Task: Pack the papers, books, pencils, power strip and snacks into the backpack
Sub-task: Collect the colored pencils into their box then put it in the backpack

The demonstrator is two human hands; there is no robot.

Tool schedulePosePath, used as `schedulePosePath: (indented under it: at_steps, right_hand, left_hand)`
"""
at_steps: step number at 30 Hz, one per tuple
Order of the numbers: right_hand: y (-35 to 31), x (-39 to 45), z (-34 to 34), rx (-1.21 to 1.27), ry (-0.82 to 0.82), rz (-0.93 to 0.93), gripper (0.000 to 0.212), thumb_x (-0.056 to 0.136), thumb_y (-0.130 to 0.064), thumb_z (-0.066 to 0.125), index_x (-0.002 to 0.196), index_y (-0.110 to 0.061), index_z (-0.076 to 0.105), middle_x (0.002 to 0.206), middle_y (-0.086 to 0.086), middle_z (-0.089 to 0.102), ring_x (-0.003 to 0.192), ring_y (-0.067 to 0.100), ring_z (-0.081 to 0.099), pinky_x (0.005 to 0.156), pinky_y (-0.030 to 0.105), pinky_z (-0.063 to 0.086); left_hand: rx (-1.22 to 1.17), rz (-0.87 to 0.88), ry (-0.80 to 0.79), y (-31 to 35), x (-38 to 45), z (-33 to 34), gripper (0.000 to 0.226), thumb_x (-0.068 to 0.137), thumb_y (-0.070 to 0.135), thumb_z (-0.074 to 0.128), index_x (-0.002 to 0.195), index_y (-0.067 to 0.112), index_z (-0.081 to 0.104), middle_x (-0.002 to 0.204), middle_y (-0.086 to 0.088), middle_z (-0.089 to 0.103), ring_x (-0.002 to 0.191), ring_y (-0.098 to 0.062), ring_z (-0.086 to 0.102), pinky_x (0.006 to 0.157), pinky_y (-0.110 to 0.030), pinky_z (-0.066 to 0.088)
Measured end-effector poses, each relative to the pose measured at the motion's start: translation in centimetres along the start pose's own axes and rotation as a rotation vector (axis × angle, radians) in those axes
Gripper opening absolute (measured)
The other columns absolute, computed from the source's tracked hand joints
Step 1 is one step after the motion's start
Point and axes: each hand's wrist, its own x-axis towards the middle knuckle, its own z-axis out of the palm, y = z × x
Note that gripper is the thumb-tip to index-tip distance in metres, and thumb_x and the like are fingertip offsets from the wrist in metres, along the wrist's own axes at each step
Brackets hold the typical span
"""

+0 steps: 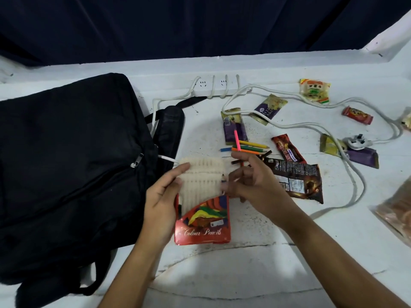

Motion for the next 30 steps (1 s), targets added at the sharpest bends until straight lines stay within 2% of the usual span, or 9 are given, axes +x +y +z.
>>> schedulePosePath:
  at_steps: [3,6,10,14,17,20,23,27,30]
  right_hand:
    - [-0.7,1.5,0.0,0.030,0.100,-0.050,0.020,0.093,0.000,0.053,0.101,-0.017,0.062,0.081,0.005,0.066,0.066,0.014,0.063,0.051,0.028,0.044]
    - [-0.7,3.3,0.5,-0.077,0.132,-0.060,0.030,0.093,-0.001,0.043,0.071,-0.011,0.060,0.075,0.010,0.062,0.063,0.014,0.058,0.051,0.029,0.039]
    - [-0.4,4.5,2.6,-0.368,0.084,-0.139,0.027,0.093,-0.004,0.046,0.067,-0.010,0.051,0.059,0.001,0.052,0.053,0.013,0.047,0.047,0.022,0.033]
    - [0.6,5.2,4.2,-0.662,0.055,-0.176,0.016,0.093,-0.025,0.050,0.082,-0.014,0.051,0.076,0.003,0.059,0.070,0.023,0.056,0.061,0.034,0.045]
    - [0.6,5.4,4.4,-0.866,0.014,-0.164,0.020,0.091,-0.035,0.054,0.097,-0.019,0.044,0.082,0.000,0.058,0.077,0.025,0.057,0.064,0.031,0.040]
    - [0.2,5.3,4.8,-1.021,-0.030,-0.211,0.025,0.090,-0.033,0.055,0.106,-0.018,0.043,0.086,0.002,0.059,0.080,0.027,0.060,0.065,0.031,0.039]
    - [0.1,5.1,5.0,-1.106,-0.042,-0.273,0.027,0.090,-0.026,0.053,0.113,-0.016,0.043,0.100,0.006,0.063,0.085,0.028,0.061,0.064,0.030,0.038]
    - [-0.4,5.2,4.8,-1.195,-0.018,-0.331,0.032,0.090,-0.019,0.051,0.122,-0.013,0.048,0.108,0.008,0.063,0.094,0.030,0.063,0.065,0.029,0.036]
    - [-0.6,5.2,4.9,-1.294,-0.033,-0.334,0.023,0.092,-0.018,0.049,0.112,-0.008,0.056,0.105,0.010,0.062,0.095,0.030,0.062,0.065,0.029,0.036]
  left_hand:
    - [0.077,0.066,0.077,2.2,0.1,-1.3,0.038,0.097,0.002,0.044,0.093,0.024,0.075,0.103,0.001,0.072,0.094,-0.012,0.068,0.067,-0.023,0.055]
    - [0.146,0.177,0.120,4.1,0.3,-3.0,0.030,0.088,0.015,0.051,0.096,0.029,0.076,0.105,-0.007,0.073,0.104,-0.033,0.065,0.086,-0.045,0.052]
    - [0.195,0.183,0.155,4.7,1.1,-4.5,0.031,0.085,0.019,0.050,0.095,0.030,0.076,0.106,-0.006,0.072,0.109,-0.038,0.062,0.094,-0.055,0.046]
    - [0.183,0.103,0.171,3.8,1.6,-4.9,0.034,0.095,0.009,0.049,0.094,0.029,0.076,0.103,-0.001,0.073,0.109,-0.039,0.062,0.092,-0.056,0.047]
    - [0.161,0.061,0.177,3.4,1.5,-5.0,0.037,0.099,0.002,0.041,0.099,0.022,0.073,0.099,0.001,0.074,0.106,-0.035,0.064,0.088,-0.051,0.049]
    - [0.170,0.028,0.170,3.3,1.3,-4.8,0.034,0.100,0.003,0.040,0.102,0.018,0.071,0.097,0.004,0.074,0.098,-0.026,0.068,0.082,-0.044,0.052]
    - [0.159,-0.016,0.169,3.2,1.3,-4.8,0.033,0.100,0.005,0.039,0.104,0.016,0.070,0.095,0.007,0.074,0.091,-0.018,0.070,0.076,-0.040,0.054]
    - [0.154,-0.057,0.165,2.9,1.3,-4.9,0.032,0.101,0.007,0.040,0.104,0.017,0.070,0.101,0.002,0.074,0.097,-0.026,0.069,0.074,-0.039,0.055]
    - [0.168,-0.075,0.156,2.6,1.4,-5.0,0.032,0.101,0.007,0.041,0.104,0.017,0.071,0.103,0.000,0.073,0.101,-0.029,0.067,0.079,-0.044,0.054]
